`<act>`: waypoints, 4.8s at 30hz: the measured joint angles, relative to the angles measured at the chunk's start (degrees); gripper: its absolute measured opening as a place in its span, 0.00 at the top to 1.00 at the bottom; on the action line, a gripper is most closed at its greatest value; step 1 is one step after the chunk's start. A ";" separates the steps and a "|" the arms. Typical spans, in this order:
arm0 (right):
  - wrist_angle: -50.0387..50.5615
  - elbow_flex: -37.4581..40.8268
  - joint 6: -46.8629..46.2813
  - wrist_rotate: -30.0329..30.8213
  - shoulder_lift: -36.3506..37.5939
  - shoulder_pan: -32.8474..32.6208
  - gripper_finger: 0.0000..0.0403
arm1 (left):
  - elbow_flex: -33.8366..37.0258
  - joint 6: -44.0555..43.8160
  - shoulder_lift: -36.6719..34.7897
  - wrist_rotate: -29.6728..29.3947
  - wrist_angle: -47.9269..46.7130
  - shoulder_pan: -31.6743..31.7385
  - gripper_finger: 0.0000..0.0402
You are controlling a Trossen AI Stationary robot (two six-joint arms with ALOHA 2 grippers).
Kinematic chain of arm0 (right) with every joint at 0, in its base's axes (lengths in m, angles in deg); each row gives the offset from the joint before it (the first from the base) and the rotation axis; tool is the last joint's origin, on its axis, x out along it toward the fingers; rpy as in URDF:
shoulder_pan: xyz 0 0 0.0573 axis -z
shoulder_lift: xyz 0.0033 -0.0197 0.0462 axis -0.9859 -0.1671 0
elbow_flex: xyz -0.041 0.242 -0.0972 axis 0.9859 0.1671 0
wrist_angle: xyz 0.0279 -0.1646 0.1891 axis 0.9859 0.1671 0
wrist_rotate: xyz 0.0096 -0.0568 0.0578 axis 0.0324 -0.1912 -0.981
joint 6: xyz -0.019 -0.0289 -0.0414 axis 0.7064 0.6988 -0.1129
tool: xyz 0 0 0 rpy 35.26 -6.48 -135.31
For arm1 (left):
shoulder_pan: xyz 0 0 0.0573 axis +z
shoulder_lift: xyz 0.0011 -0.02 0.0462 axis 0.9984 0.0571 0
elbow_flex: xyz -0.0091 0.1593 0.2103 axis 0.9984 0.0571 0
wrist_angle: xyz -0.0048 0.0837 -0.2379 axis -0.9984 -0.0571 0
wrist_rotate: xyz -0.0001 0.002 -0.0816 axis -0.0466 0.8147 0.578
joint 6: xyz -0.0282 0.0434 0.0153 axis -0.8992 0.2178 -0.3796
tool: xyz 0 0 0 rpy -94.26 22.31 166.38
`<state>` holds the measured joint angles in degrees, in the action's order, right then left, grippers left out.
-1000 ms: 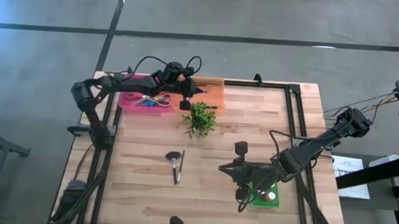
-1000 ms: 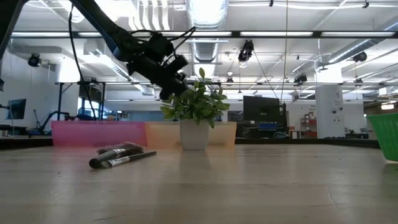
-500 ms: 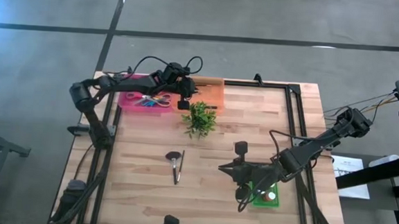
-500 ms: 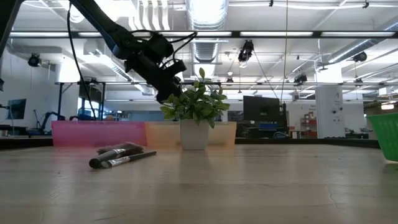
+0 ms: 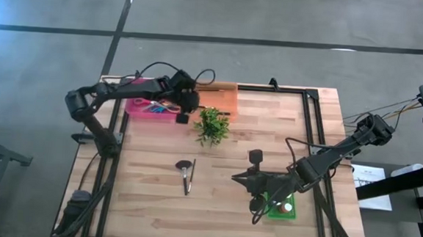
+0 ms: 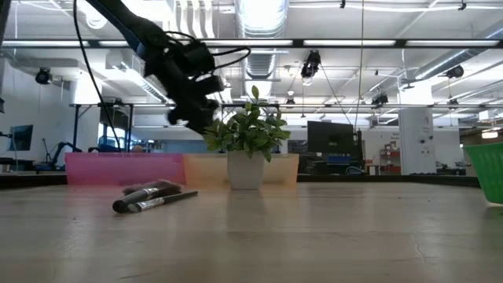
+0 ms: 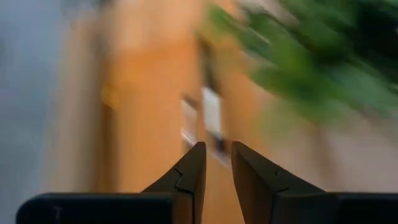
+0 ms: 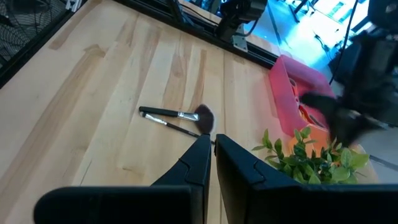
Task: Pick & Place Paint Supplies
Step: Put the silver highlighter brush into the orange bin
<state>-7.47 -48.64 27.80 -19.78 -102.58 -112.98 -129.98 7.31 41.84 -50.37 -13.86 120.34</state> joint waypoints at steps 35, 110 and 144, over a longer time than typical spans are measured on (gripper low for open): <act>-0.08 0.02 -0.21 -0.02 -0.02 0.01 0.94 | 20.25 -14.01 -12.79 -24.35 -1.89 -46.26 0.79; 0.13 0.09 -0.66 -0.11 -0.02 0.00 0.94 | 27.89 -24.46 -6.63 0.41 11.21 -41.08 0.99; -0.13 0.24 -0.24 -0.04 -0.02 0.02 0.94 | 27.09 -38.36 -18.27 -16.01 59.32 -7.66 1.00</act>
<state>-7.60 -48.40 27.56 -19.82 -102.61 -112.96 -102.90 -31.06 23.57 -66.38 45.46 112.68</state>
